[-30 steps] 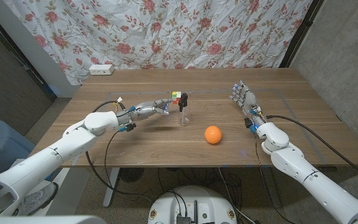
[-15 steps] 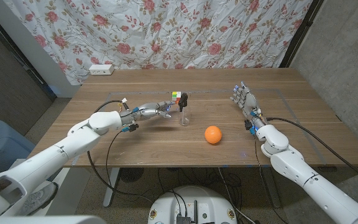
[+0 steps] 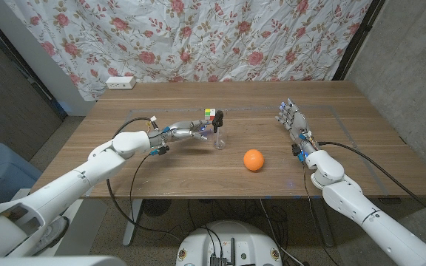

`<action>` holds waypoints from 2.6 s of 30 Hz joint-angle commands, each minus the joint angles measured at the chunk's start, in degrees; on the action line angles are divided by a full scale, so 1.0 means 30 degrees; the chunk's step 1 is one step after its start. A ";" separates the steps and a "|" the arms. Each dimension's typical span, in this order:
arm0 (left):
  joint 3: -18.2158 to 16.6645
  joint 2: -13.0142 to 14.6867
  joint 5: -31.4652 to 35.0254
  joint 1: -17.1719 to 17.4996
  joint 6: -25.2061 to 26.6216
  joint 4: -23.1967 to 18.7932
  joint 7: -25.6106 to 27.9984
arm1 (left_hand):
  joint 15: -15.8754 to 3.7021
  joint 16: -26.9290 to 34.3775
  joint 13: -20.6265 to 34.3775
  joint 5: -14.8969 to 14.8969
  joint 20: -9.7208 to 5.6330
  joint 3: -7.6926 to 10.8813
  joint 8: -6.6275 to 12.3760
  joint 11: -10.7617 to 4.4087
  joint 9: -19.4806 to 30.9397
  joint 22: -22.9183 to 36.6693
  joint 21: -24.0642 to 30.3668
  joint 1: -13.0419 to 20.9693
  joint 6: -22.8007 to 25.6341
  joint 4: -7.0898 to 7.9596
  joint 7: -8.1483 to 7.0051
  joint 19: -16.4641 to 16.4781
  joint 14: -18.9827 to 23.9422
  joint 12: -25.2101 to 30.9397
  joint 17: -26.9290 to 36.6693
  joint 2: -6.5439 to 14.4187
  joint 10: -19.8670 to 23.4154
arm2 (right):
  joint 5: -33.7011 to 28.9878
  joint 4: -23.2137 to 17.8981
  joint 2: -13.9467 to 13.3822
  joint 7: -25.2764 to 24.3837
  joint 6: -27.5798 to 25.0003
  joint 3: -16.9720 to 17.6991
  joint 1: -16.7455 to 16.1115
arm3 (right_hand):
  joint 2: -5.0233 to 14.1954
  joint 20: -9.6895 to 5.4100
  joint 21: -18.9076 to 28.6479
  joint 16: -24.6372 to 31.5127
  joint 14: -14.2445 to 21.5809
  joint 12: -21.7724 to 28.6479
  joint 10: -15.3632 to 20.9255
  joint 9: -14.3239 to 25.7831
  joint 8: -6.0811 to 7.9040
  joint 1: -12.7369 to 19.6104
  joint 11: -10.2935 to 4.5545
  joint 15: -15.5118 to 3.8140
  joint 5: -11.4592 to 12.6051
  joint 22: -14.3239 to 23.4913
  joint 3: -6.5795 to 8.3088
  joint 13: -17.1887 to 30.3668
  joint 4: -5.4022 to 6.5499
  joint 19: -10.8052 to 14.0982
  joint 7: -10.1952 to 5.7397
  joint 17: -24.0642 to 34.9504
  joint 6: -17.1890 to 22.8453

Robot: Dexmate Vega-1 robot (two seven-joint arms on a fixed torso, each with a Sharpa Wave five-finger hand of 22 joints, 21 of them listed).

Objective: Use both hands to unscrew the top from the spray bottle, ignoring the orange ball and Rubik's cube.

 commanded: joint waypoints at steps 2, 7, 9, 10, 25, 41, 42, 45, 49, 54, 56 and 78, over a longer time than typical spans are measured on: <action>0.0466 -0.1065 0.0131 -0.0762 -0.0513 0.1191 -0.0097 | -0.1143 0.0090 0.0120 0.0110 -0.1353 -0.0038 0.0062 -0.0057 0.0079 0.0040 0.0156 0.0319 0.0189 0.0037 -0.0025 0.0275 0.0272 0.0123 0.0111 -0.0024 0.0318 | 0.0077 0.0143 0.0061 0.0006 0.0189 0.0090 -0.0104 | -0.0037 0.0137 0.0080 0.0117 -0.0008 0.0165 0.0008 0.0029 0.0028 -0.0198 0.0087 0.0087 0.0091 0.0041 0.0120 0.0020 -0.0038 0.0054 -0.0006 -0.0031 -0.0100; 0.0672 -0.1539 0.0058 -0.1081 -0.0743 0.1801 -0.0297 | -0.1161 0.0151 0.0134 0.0049 -0.1420 -0.0101 0.0156 -0.0085 0.0088 0.0036 0.0177 0.0652 0.0495 0.0042 0.0050 0.0584 0.0811 0.0208 0.0108 -0.0044 0.0820 | 0.0098 0.0184 0.0064 -0.0023 0.0231 0.0139 -0.0144 | -0.0033 0.0221 0.0079 0.0116 -0.0018 0.0168 0.0012 0.0029 0.0035 -0.0212 0.0077 0.0079 0.0091 0.0042 0.0135 0.0021 -0.0051 0.0047 -0.0015 -0.0058 -0.0108; 0.0789 -0.1738 0.0070 -0.1238 -0.0833 0.2053 -0.0411 | -0.1114 0.0132 0.0141 0.0016 -0.1355 -0.0118 0.0256 -0.0050 0.0096 0.0035 0.0142 0.0810 0.0772 0.0042 0.0097 0.0596 0.0925 0.0230 0.0108 -0.0034 0.1003 | 0.0124 0.0191 0.0058 -0.0022 0.0239 0.0161 -0.0168 | -0.0034 0.0259 0.0080 0.0120 -0.0014 0.0170 0.0015 0.0030 0.0043 -0.0221 0.0082 0.0088 0.0091 0.0043 0.0143 0.0021 -0.0058 0.0044 -0.0037 -0.0073 -0.0102; 0.0854 -0.1849 0.0042 -0.1333 -0.0883 0.2219 -0.0522 | -0.1170 0.0118 0.0147 -0.0017 -0.1357 -0.0124 0.0332 -0.0079 0.0103 0.0035 0.0115 0.0938 0.0985 0.0043 0.0104 0.0595 0.1010 0.0244 0.0108 -0.0016 0.1136 | 0.0125 0.0188 0.0053 -0.0034 0.0241 0.0173 -0.0182 | -0.0035 0.0268 0.0078 0.0123 -0.0007 0.0178 0.0034 0.0030 0.0046 -0.0225 0.0083 0.0095 0.0090 0.0043 0.0145 0.0021 -0.0061 0.0038 -0.0031 -0.0078 -0.0099; 0.1467 -0.3204 -0.0003 -0.2229 -0.1647 0.4113 -0.1048 | -0.0909 0.0111 0.0202 -0.0185 -0.1187 -0.0176 0.0478 -0.0090 0.0148 0.0036 0.0126 0.1682 0.1445 0.0037 0.0190 0.0978 0.1691 0.0327 0.0101 0.0040 0.1893 | 0.0264 0.0332 0.0054 0.0003 0.0317 0.0302 -0.0241 | -0.0020 0.0318 0.0083 0.0150 0.0034 0.0173 0.0019 0.0031 0.0073 -0.0276 0.0090 0.0175 0.0090 0.0045 0.0183 0.0022 -0.0083 0.0032 -0.0036 -0.0140 -0.0072; 0.1749 -0.3976 -0.0003 -0.2715 -0.2019 0.5083 -0.1091 | -0.1489 0.0435 0.0475 -0.0370 -0.1278 -0.0671 0.1579 -0.0561 0.0384 0.0038 0.0203 0.3939 0.3731 0.0006 0.0107 0.2312 0.4905 0.0843 0.0162 -0.0109 0.4774 | 0.0454 0.0682 0.0118 0.0156 0.0538 0.0423 -0.0227 | -0.0003 0.0413 0.0099 0.0161 0.0042 0.0173 0.0009 0.0032 0.0088 -0.0314 0.0087 0.0186 0.0090 0.0047 0.0233 0.0023 -0.0115 0.0056 -0.0085 -0.0204 -0.0064; 0.1755 -0.4007 0.0019 -0.2694 -0.2028 0.5085 -0.1015 | -0.1513 0.0464 0.0506 -0.0382 -0.1326 -0.0747 0.1742 -0.0658 0.0418 0.0038 0.0202 0.4170 0.4017 0.0006 0.0126 0.2452 0.5209 0.0859 0.0170 -0.0123 0.4965 | 0.0468 0.0649 0.0101 0.0138 0.0528 0.0442 -0.0265 | -0.0001 0.0423 0.0101 0.0161 0.0040 0.0172 0.0007 0.0032 0.0088 -0.0318 0.0093 0.0204 0.0090 0.0048 0.0238 0.0023 -0.0118 0.0061 -0.0079 -0.0210 -0.0067; 0.1794 -0.4137 0.0006 -0.2695 -0.2078 0.5216 -0.0963 | -0.1694 0.0517 0.0639 -0.0391 -0.1398 -0.0977 0.2186 -0.0645 0.0516 0.0041 0.0191 0.4828 0.4732 0.0003 0.0224 0.2804 0.5958 0.1045 0.0192 -0.0149 0.5771 | 0.0494 0.0565 0.0046 0.0091 0.0514 0.0498 -0.0370 | 0.0011 0.0433 0.0102 0.0169 0.0055 0.0172 0.0006 0.0032 0.0091 -0.0320 0.0070 0.0245 0.0092 0.0048 0.0258 0.0023 -0.0130 0.0061 -0.0081 -0.0228 -0.0067; 0.1786 -0.4262 -0.0011 -0.2604 -0.2147 0.5261 -0.0748 | -0.1936 0.0667 0.0886 -0.0377 -0.1558 -0.1379 0.2893 -0.0815 0.0703 0.0049 0.0230 0.5744 0.5738 0.0029 0.0176 0.3427 0.7084 0.1312 0.0249 -0.0143 0.6792 | 0.0539 0.0464 -0.0009 0.0018 0.0499 0.0576 -0.0509 | 0.0021 0.0486 0.0104 0.0173 0.0054 0.0165 -0.0017 0.0033 0.0094 -0.0332 0.0110 0.0269 0.0091 0.0050 0.0274 0.0023 -0.0138 0.0065 -0.0089 -0.0244 -0.0066; 0.1640 -0.4438 -0.0201 -0.2349 -0.2262 0.5289 -0.0308 | -0.2561 0.1023 0.1527 -0.0243 -0.1765 -0.2117 0.4050 -0.1112 0.1230 0.0070 0.0241 0.6747 0.6866 0.0210 -0.0275 0.4131 0.8532 0.2042 0.0449 0.0336 0.8558 | 0.0586 0.0374 -0.0039 -0.0045 0.0517 0.0649 -0.0660 | 0.0042 0.0517 0.0106 0.0179 0.0061 0.0167 -0.0013 0.0033 0.0096 -0.0332 0.0086 0.0279 0.0092 0.0051 0.0301 0.0024 -0.0154 0.0067 -0.0096 -0.0264 -0.0069; 0.1576 -0.4480 -0.0227 -0.2230 -0.2272 0.5223 -0.0059 | -0.2619 0.1183 0.1698 -0.0220 -0.1756 -0.2301 0.4283 -0.1108 0.1359 0.0064 0.0267 0.6891 0.7008 0.0248 -0.0177 0.4372 0.8929 0.2205 0.0519 0.0476 0.8882 | 0.0593 0.0340 -0.0054 -0.0074 0.0534 0.0682 -0.0718 | 0.0043 0.0517 0.0109 0.0179 0.0055 0.0170 -0.0008 0.0033 0.0098 -0.0336 0.0088 0.0277 0.0092 0.0051 0.0306 0.0024 -0.0158 0.0075 -0.0094 -0.0270 -0.0065; 0.0569 -0.3913 -0.0613 -0.0883 -0.1479 0.2764 0.2321 | -0.2775 0.2264 0.3299 0.0028 -0.1403 -0.3908 0.5906 -0.1063 0.2377 0.0117 0.0344 0.7520 0.7432 0.0498 0.0132 0.5972 1.0692 0.3760 0.1517 0.1858 1.0714 | 0.0479 0.0310 -0.0206 0.0263 0.0772 0.0719 -0.0619 | 0.0121 0.0610 0.0139 0.0227 0.0070 0.0179 0.0005 0.0033 0.0134 -0.0347 0.0079 0.0342 0.0084 0.0056 0.0378 0.0026 -0.0226 0.0167 -0.0101 -0.0322 0.0016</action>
